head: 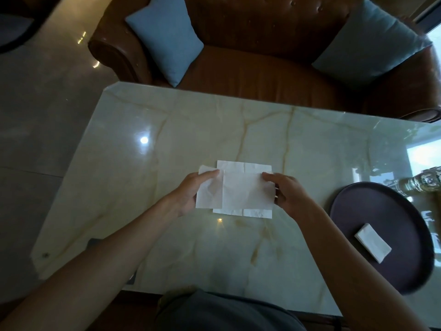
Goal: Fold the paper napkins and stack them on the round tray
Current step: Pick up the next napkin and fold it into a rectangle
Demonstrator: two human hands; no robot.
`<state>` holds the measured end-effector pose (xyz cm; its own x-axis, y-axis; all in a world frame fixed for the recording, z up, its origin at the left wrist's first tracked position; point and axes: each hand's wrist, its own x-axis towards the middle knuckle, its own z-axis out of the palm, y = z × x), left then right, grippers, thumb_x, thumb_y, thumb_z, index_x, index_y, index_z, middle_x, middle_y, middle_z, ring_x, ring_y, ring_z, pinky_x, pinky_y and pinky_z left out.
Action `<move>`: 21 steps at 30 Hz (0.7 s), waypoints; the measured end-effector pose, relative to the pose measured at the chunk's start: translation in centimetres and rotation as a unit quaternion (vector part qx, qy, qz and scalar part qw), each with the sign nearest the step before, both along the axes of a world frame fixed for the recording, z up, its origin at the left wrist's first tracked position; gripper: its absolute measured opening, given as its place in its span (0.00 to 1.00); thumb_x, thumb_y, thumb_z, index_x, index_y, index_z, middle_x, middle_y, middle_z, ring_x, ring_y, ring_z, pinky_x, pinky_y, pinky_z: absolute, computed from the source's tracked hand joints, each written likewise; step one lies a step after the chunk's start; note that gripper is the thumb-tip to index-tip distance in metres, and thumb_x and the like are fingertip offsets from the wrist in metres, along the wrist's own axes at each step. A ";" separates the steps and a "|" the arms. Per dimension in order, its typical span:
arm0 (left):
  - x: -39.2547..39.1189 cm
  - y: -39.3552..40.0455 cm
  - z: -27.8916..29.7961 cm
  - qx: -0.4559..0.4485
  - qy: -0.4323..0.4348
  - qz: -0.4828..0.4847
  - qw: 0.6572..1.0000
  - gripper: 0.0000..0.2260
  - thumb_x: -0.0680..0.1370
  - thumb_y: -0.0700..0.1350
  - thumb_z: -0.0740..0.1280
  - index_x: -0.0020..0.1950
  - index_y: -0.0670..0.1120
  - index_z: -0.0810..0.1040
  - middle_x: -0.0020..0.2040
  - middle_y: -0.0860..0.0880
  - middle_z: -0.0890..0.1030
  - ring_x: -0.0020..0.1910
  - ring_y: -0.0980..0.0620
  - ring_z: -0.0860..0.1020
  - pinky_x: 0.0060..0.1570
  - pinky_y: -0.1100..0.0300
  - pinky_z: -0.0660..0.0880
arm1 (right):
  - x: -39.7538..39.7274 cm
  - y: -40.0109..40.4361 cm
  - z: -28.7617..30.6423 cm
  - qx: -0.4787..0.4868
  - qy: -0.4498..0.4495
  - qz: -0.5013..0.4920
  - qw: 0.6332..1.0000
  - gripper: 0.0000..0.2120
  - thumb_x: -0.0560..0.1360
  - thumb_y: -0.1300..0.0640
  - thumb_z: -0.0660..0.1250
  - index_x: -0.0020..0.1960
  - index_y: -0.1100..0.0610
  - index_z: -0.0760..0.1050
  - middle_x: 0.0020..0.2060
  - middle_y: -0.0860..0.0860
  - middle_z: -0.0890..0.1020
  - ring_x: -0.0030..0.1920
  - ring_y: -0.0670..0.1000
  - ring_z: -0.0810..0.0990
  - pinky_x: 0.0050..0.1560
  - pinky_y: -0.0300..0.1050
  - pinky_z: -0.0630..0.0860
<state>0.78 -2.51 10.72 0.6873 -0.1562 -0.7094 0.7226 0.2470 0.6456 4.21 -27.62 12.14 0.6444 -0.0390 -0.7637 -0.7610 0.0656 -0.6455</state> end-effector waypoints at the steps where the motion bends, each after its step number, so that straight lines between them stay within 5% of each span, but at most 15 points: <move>1: 0.1 0.2 0.0 -0.006 0.007 0.005 1.000 0.16 0.79 0.51 0.70 0.62 0.42 0.83 0.55 0.43 0.86 0.53 0.43 0.84 0.59 0.46 0.79 | -0.2 -0.1 0.1 0.004 -0.021 0.026 0.999 0.02 0.76 0.62 0.72 0.49 0.60 0.81 0.41 0.53 0.82 0.40 0.53 0.81 0.41 0.46 0.78; 4: 0.1 0.5 -0.1 0.026 -0.005 0.029 0.999 0.19 0.79 0.52 0.71 0.62 0.39 0.82 0.60 0.39 0.84 0.60 0.38 0.83 0.64 0.39 0.77 | -0.6 -0.8 0.5 0.004 -0.095 0.071 0.993 0.02 0.77 0.63 0.71 0.47 0.58 0.81 0.41 0.53 0.84 0.42 0.53 0.83 0.44 0.46 0.79; 7: 0.0 0.5 0.0 0.033 -0.021 0.026 0.999 0.17 0.77 0.49 0.74 0.60 0.38 0.83 0.56 0.41 0.86 0.54 0.41 0.84 0.62 0.40 0.78 | -0.5 -1.1 0.9 -0.001 -0.118 0.076 0.990 0.04 0.79 0.60 0.70 0.47 0.58 0.82 0.41 0.53 0.85 0.42 0.52 0.84 0.46 0.46 0.80; 14: 0.0 0.7 0.7 0.045 -0.032 -0.006 0.998 0.11 0.80 0.43 0.71 0.60 0.39 0.83 0.50 0.45 0.86 0.46 0.47 0.85 0.43 0.55 0.84 | -0.3 -0.1 1.6 0.015 -0.085 0.121 0.989 0.07 0.79 0.66 0.67 0.51 0.60 0.84 0.45 0.55 0.88 0.46 0.54 0.85 0.45 0.44 0.83; 17: 0.7 0.9 2.5 0.061 -0.087 -0.004 0.994 0.07 0.80 0.41 0.70 0.57 0.43 0.83 0.48 0.47 0.87 0.47 0.48 0.84 0.45 0.55 0.82 | 0.7 -0.1 3.7 0.030 -0.157 0.099 0.982 0.09 0.78 0.68 0.66 0.53 0.61 0.83 0.42 0.53 0.87 0.43 0.53 0.84 0.41 0.41 0.83; 21: 2.0 1.4 6.7 -0.024 -0.183 0.025 0.983 0.08 0.81 0.37 0.66 0.56 0.43 0.83 0.50 0.46 0.87 0.46 0.50 0.85 0.45 0.55 0.83 | 1.7 -0.8 8.5 0.116 -0.257 0.069 0.957 0.15 0.78 0.68 0.65 0.47 0.55 0.88 0.44 0.51 0.88 0.44 0.49 0.86 0.46 0.43 0.83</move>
